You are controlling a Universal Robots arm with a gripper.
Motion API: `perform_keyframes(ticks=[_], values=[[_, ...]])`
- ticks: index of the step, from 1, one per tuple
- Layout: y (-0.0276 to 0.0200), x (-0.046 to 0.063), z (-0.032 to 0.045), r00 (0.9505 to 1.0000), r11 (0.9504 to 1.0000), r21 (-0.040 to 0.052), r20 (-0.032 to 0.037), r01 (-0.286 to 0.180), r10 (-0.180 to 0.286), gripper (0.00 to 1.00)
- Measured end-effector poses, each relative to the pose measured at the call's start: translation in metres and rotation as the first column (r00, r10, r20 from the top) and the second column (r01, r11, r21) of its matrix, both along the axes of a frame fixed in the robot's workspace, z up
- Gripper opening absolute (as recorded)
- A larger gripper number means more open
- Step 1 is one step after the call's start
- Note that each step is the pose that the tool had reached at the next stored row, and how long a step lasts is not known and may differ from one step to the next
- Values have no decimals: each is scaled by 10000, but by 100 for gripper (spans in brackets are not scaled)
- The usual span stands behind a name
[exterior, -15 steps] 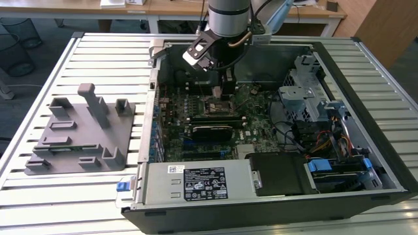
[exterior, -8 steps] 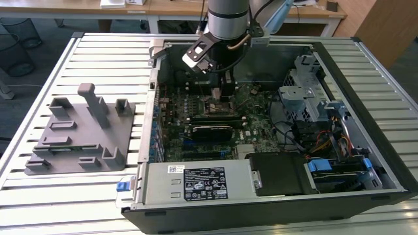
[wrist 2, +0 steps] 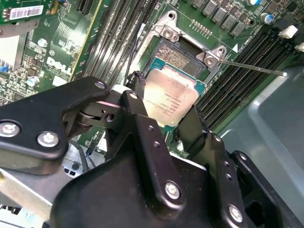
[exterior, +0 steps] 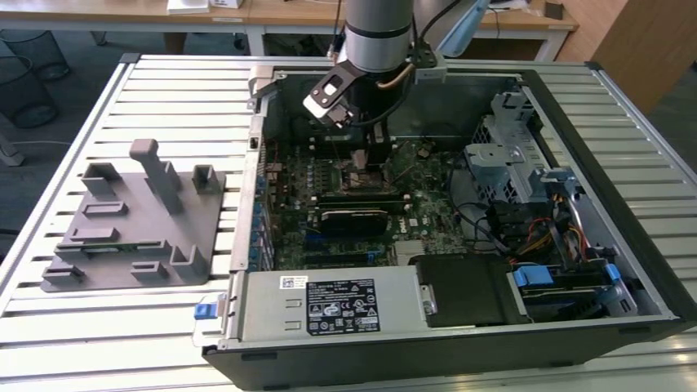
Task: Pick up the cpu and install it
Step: 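Place the cpu into insertion slot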
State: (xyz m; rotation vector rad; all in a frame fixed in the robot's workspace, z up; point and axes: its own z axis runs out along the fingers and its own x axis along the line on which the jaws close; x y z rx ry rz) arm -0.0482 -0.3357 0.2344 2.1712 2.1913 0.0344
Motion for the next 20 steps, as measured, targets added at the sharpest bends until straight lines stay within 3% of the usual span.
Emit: perform_keyframes(ticks=[20], values=[[1, -12, -211, 10000, 10000, 61, 0, 0, 0, 54]])
